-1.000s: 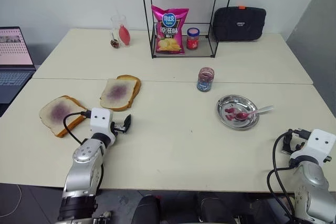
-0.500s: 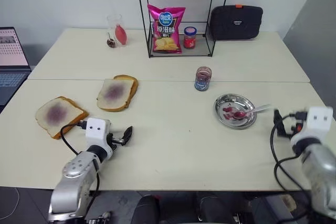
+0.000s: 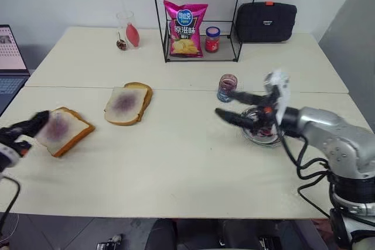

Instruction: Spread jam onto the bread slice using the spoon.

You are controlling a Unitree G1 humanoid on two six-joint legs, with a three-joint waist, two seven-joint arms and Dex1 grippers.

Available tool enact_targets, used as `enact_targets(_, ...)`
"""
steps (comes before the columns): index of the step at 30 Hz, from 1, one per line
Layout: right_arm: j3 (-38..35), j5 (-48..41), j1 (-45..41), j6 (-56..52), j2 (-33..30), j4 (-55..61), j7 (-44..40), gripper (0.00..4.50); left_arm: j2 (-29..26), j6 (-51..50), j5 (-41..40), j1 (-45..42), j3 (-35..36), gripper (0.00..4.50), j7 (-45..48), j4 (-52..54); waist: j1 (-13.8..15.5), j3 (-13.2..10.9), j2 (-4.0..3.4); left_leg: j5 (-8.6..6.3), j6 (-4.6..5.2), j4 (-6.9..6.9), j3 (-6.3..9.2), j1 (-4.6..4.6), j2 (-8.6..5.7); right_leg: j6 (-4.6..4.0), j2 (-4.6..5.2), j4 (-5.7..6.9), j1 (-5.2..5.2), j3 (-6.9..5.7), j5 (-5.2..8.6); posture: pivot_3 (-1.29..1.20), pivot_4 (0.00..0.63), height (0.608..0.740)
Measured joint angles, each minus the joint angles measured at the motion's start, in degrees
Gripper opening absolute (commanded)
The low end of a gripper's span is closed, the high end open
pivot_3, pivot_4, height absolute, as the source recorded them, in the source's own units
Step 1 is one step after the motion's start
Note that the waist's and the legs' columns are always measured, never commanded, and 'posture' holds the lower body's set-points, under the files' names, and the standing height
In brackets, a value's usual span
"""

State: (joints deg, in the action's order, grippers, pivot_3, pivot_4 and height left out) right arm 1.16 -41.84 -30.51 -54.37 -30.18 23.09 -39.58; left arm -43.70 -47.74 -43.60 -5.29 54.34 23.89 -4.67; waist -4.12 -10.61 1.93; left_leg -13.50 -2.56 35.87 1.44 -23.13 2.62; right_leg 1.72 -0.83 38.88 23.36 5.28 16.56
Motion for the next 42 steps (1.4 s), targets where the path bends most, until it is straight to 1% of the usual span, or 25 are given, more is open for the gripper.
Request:
enact_targets(2, 3.80, 0.52, -0.72, 1.37, 1.23, -1.25, -2.28, 4.48, 0.90, 0.98, 1.32, 0.03, 0.06, 4.50, -2.25, -1.24, -0.01, 0.00, 0.00, -0.09, -0.15, 0.05, -0.01, 0.00, 0.02, 0.04, 0.10, 0.01, 0.00, 0.07, 0.02, 0.00, 0.150, 0.740)
enact_targets(5, 9.58, 2.94, -3.05, 4.41, 3.46, -3.42, -5.54, 4.48, 5.62, 0.75, 1.05, -0.25, -0.49, 4.50, -5.05, -1.71, 0.08, 0.03, 0.09, -0.19, -0.47, 0.19, -0.02, -0.07, 0.03, 0.12, 0.19, 0.04, 0.00, 0.04, 0.03, 0.00, 0.150, 0.740)
enact_targets(9, 11.16, 4.83, -5.56, 6.74, 4.29, -5.21, -6.67, 4.48, 7.30, 0.41, 0.80, -1.23, -1.01, 4.50, -7.26, -3.34, 0.80, 0.13, 0.59, -0.21, -0.58, 0.22, 0.10, -0.11, 0.03, 0.11, 0.15, 0.05, 0.00, -0.14, 0.03, 0.00, 0.150, 0.740)
enact_targets(12, 11.32, 5.32, -5.82, 7.50, 4.48, -5.70, -6.73, 4.48, 7.38, 0.38, 0.68, -2.05, -1.14, 4.50, -7.76, -4.98, 0.95, 0.12, 0.59, -0.21, -0.59, 0.21, 0.12, -0.11, 0.02, 0.10, 0.15, 0.08, -0.01, -0.16, 0.03, 0.00, 0.150, 0.740)
enact_targets(15, 11.29, 5.92, -5.84, 7.57, 4.56, -5.97, -6.45, 4.48, 7.39, 0.40, 0.71, -3.27, -2.95, 4.50, -6.88, -7.24, 0.96, 0.12, 0.59, -0.21, -0.59, 0.22, 0.10, -0.10, -0.02, 0.10, 0.12, 0.10, -0.01, -0.16, 0.03, 0.00, 0.150, 0.740)
enact_targets(20, 11.16, 6.88, -5.70, 7.59, 4.53, -5.96, -5.85, 4.50, 7.37, 0.68, 0.77, -3.78, -5.06, 3.74, -5.57, -8.72, 0.91, 0.12, 0.59, -0.22, -0.60, 0.22, 0.09, -0.08, -0.01, 0.09, 0.12, 0.11, 0.00, -0.15, 0.02, 0.00, 0.150, 0.740)
enact_targets(24, 11.04, 6.88, -5.52, 7.58, 4.67, -5.91, -5.19, 4.50, 7.14, 1.85, 1.20, -4.48, -6.07, 2.89, -4.93, -10.42, 0.90, 0.12, 0.59, -0.22, -0.60, 0.22, 0.14, -0.08, 0.02, 0.08, 0.12, 0.13, 0.00, -0.18, 0.02, 0.00, 0.150, 0.740)
enact_targets(29, 10.58, 6.89, -5.46, 7.58, 4.69, -5.74, -4.63, 4.50, 6.60, 2.75, 1.82, -5.12, -6.49, 1.93, -4.48, -11.78, 0.91, 0.13, 0.59, -0.22, -0.60, 0.23, 0.13, -0.08, 0.00, 0.08, 0.12, 0.14, 0.00, -0.17, 0.02, 0.00, 0.150, 0.740)
enact_targets(31, 10.58, 6.93, -5.18, 7.58, 4.68, -5.73, -4.18, 4.50, 6.37, 3.37, 2.06, -5.15, -6.61, 1.63, -4.47, -12.09, 0.91, 0.13, 0.59, -0.22, -0.60, 0.23, 0.14, -0.08, 0.01, 0.08, 0.13, 0.15, 0.00, -0.17, 0.02, 0.00, 0.150, 0.740)
enact_targets(32, 10.58, 6.94, -4.96, 7.58, 4.67, -5.73, -4.12, 4.50, 6.31, 3.53, 2.11, -5.21, -6.61, 1.36, -4.48, -12.27, 0.90, 0.13, 0.59, -0.21, -0.60, 0.23, 0.14, -0.08, 0.01, 0.08, 0.13, 0.15, 0.00, -0.18, 0.02, 0.00, 0.150, 0.740)
enact_targets(36, 10.52, 6.94, -4.83, 7.58, 4.69, -5.73, -3.85, 4.50, 6.25, 4.45, 2.20, -5.41, -6.61, 0.65, -4.49, -13.02, 0.91, 0.12, 0.59, -0.21, -0.60, 0.24, 0.15, -0.07, 0.01, 0.08, 0.12, 0.17, 0.00, -0.18, 0.02, 0.00, 0.150, 0.740)
enact_targets(40, 10.01, 6.94, -4.83, 7.58, 4.94, -5.73, -3.50, 4.50, 5.51, 5.14, 2.38, -6.19, -6.62, 0.04, -4.50, -14.15, 0.90, 0.13, 0.59, -0.21, -0.60, 0.24, 0.15, -0.07, 0.02, 0.08, 0.12, 0.18, 0.00, -0.19, 0.01, 0.00, 0.150, 0.740)
enact_targets(42, 9.90, 6.94, -4.83, 7.58, 5.10, -5.73, -3.19, 4.50, 5.18, 5.82, 2.54, -6.41, -6.63, 0.01, -4.53, -14.21, 0.91, 0.13, 0.59, -0.21, -0.60, 0.24, 0.15, -0.07, 0.02, 0.08, 0.12, 0.18, 0.00, -0.19, 0.01, 0.00, 0.150, 0.740)
